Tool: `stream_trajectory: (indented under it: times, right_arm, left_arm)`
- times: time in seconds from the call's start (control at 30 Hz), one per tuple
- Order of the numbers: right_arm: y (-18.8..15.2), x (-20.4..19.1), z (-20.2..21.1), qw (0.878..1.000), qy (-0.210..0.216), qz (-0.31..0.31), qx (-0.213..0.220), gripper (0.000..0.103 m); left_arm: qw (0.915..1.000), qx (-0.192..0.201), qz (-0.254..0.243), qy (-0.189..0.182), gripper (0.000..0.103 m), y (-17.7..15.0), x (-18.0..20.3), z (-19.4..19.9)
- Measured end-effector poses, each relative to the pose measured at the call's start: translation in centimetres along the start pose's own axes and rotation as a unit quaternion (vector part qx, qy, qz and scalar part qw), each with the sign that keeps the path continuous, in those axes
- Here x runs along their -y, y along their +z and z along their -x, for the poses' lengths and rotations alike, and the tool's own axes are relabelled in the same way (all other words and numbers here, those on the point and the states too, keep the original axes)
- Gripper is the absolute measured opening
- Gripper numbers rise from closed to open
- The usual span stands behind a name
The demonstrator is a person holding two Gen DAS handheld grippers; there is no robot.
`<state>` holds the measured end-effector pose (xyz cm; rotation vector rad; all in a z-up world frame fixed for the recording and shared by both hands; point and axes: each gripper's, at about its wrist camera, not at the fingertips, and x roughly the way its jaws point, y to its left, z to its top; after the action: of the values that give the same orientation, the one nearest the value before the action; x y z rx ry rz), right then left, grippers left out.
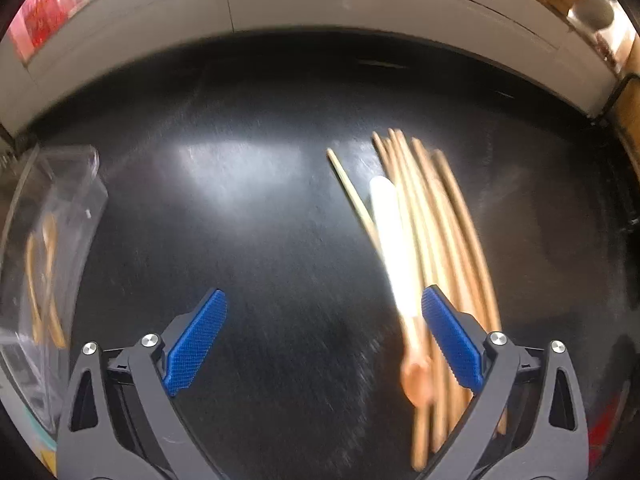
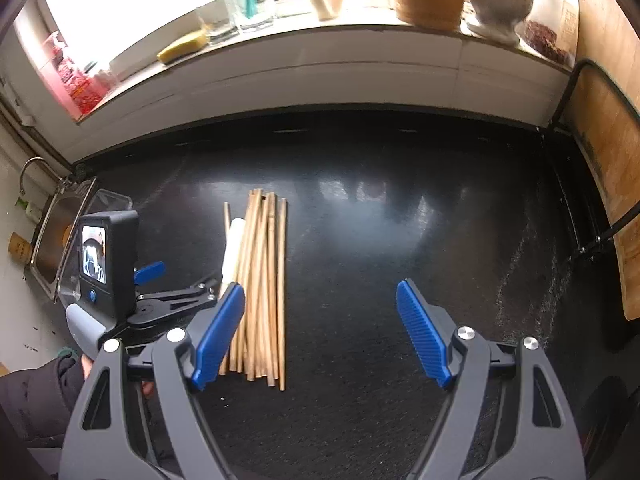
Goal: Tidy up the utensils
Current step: 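Grasp the white-handled orange spoon with the left tool while the right tool grasps a chopstick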
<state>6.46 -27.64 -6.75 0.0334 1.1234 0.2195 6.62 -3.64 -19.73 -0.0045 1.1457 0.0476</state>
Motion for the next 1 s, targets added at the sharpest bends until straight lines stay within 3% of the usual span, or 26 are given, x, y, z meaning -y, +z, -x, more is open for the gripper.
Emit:
stream_trajectory:
  times: [0.2, 0.27, 0.43, 0.53, 0.63, 0.77, 0.87, 1.0]
  right_arm:
    - [0.7, -0.3, -3.3, 1.000, 0.005, 0.009, -0.020, 0.077]
    - [0.9, -1.0, -5.0, 0.999, 0.012, 0.022, -0.024, 0.077]
    - [0.9, -2.6, -10.0, 0.997, 0.004, 0.059, -0.056, 0.077]
    - [1.1, -2.6, -12.2, 0.996, -0.002, 0.061, -0.072, 0.077]
    - [1.2, -2.4, -13.2, 0.995, -0.002, 0.056, -0.079, 0.077]
    - [1.0, -2.5, -14.1, 0.994, -0.005, 0.069, -0.085, 0.077]
    - [0.6, -3.1, -15.3, 0.992, -0.012, 0.084, -0.089, 0.076]
    - [-0.1, -3.3, -16.5, 0.991, -0.018, 0.093, -0.095, 0.074]
  left_arm:
    - [0.9996, -0.021, -0.021, 0.000, 0.096, 0.4, 0.3, -2.3]
    - [0.9995, -0.010, -0.029, 0.012, 0.096, 0.6, 0.1, -2.1]
    - [0.9997, -0.008, 0.004, -0.025, 0.096, 0.5, -2.8, -1.7]
    - [0.9998, -0.009, 0.009, -0.015, 0.096, 0.4, -3.7, -2.1]
    - [0.9990, -0.011, 0.022, -0.037, 0.096, 1.0, -4.2, -2.1]
    - [0.9997, -0.009, -0.015, -0.020, 0.096, 1.6, -2.8, -2.5]
    - [0.9996, -0.025, -0.011, -0.011, 0.096, 1.0, -2.9, -3.3]
    - [0.9999, -0.008, -0.015, -0.002, 0.097, 0.1, -3.1, -3.2]
